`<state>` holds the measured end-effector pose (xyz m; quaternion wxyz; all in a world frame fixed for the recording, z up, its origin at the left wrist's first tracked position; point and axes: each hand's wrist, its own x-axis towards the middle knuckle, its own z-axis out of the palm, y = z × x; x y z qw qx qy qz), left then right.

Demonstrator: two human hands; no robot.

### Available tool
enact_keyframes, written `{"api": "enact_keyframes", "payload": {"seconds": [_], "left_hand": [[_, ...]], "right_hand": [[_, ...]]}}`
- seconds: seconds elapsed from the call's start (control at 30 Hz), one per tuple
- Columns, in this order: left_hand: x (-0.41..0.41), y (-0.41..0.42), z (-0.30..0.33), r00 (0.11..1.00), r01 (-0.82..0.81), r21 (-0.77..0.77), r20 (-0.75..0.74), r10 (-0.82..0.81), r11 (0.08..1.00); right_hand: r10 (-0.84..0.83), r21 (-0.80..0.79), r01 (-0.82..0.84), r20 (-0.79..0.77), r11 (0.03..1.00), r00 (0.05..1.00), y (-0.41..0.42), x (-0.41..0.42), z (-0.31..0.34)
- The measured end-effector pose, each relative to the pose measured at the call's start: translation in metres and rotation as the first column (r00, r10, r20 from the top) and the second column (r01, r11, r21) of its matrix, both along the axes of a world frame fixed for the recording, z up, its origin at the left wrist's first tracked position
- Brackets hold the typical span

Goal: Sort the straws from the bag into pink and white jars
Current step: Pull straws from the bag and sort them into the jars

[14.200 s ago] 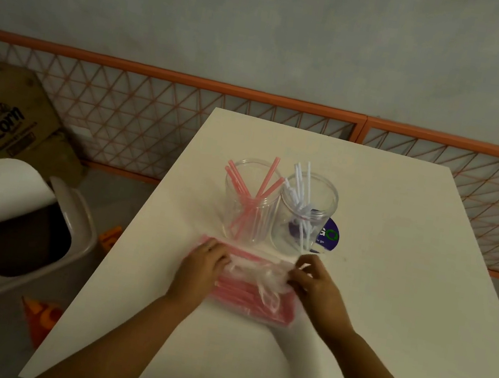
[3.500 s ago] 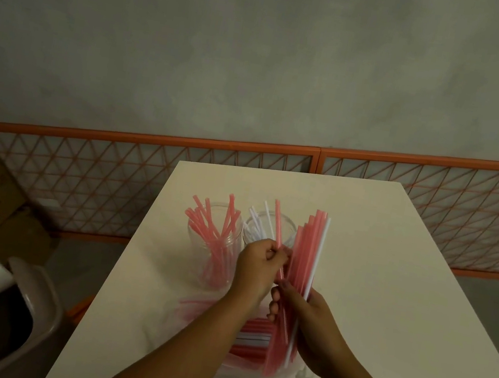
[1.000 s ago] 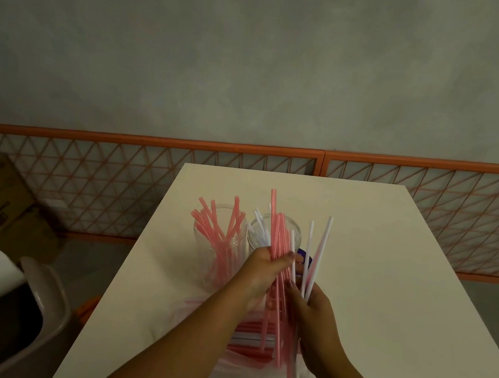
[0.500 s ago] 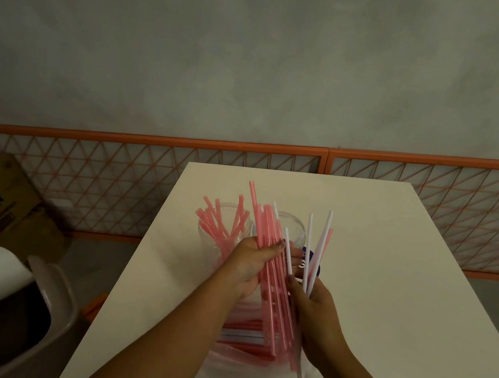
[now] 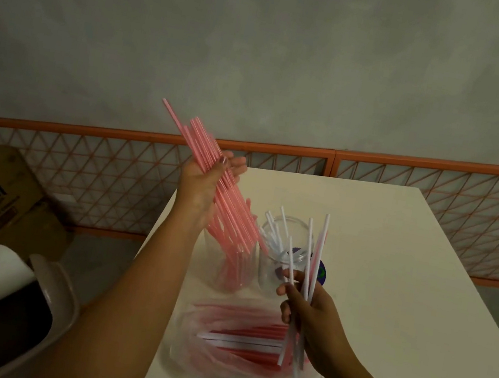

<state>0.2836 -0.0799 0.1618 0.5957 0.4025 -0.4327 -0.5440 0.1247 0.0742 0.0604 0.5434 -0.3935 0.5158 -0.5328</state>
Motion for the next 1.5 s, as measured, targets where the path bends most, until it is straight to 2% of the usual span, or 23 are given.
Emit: {"api": "enact_keyframes", "payload": {"seconds": [0.13,0.27,0.53,0.67,0.87,1.0,1.1,1.17,1.23,1.3,1.33,1.4,1.43,1.5], "left_hand": [[0.004,-0.004,0.003,0.991,-0.110,-0.154,0.058,0.120,0.982],[0.005,-0.005,-0.009,0.961,-0.179,-0.237,0.164,0.221,0.955],[-0.003,0.002,-0.049,0.905,-0.113,-0.133,0.396,0.157,0.985],[0.000,-0.001,-0.064,0.843,-0.125,-0.092,0.516,0.154,0.988],[-0.004,0.004,-0.069,0.836,-0.176,-0.039,0.522,0.170,0.984],[-0.004,0.009,-0.071,0.825,-0.198,-0.131,0.512,0.238,0.971],[-0.009,0.013,-0.068,0.735,-0.236,-0.216,0.598,0.319,0.948],[-0.016,0.022,-0.060,0.675,-0.262,-0.341,0.604,0.424,0.903],[-0.024,0.033,-0.052,0.697,-0.224,-0.459,0.540,0.471,0.860],[-0.032,0.044,-0.048,0.787,-0.093,-0.443,0.516,0.339,0.892],[-0.036,0.049,-0.047,0.819,-0.011,-0.373,0.529,0.222,0.928],[-0.047,0.058,-0.049,0.824,0.157,-0.132,0.563,-0.056,0.979],[-0.053,0.061,-0.051,0.814,0.229,0.021,0.544,-0.203,0.973],[-0.060,0.070,-0.054,0.787,0.373,0.250,0.425,-0.447,0.894]], "right_hand": [[-0.029,0.015,0.029,0.022,0.999,0.999,-0.006,0.001,-0.001],[-0.044,0.028,0.043,0.043,0.999,0.998,-0.010,0.001,-0.004],[-0.064,0.055,0.058,0.108,0.997,0.992,-0.013,0.003,-0.006],[-0.085,0.058,0.077,0.151,0.995,0.985,-0.016,0.001,-0.006],[-0.094,0.068,0.084,0.159,0.994,0.983,-0.016,0.004,-0.006],[-0.104,0.088,0.090,0.171,0.992,0.980,-0.015,0.003,-0.005],[-0.097,0.107,0.075,0.217,0.991,0.971,-0.014,0.002,-0.003],[-0.075,0.100,0.053,0.230,0.994,0.970,-0.013,0.000,-0.001],[-0.048,0.082,0.029,0.240,0.996,0.969,-0.011,-0.001,0.002],[-0.027,0.067,0.009,0.266,0.998,0.964,-0.009,-0.002,0.005],[-0.016,0.060,-0.001,0.275,0.998,0.961,-0.008,-0.002,0.007],[0.007,0.040,-0.019,0.283,0.999,0.959,-0.007,-0.002,0.009],[0.016,0.030,-0.026,0.280,0.999,0.960,-0.006,-0.002,0.011],[0.023,0.020,-0.029,0.253,0.999,0.967,-0.004,-0.003,0.013]]}}
